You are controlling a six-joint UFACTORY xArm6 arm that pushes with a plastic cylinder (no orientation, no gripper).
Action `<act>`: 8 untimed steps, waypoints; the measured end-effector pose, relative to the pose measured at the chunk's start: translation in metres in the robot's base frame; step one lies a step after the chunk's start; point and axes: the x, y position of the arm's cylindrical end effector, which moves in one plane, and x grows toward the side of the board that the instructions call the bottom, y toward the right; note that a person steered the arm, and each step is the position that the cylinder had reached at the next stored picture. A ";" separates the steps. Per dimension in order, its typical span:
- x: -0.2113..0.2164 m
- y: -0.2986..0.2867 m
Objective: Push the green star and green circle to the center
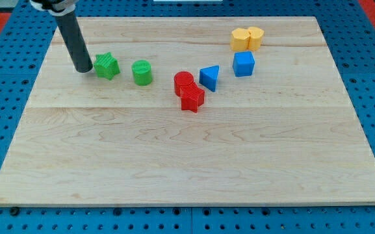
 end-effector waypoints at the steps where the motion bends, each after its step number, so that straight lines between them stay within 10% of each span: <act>1: 0.000 0.033; 8: -0.007 0.085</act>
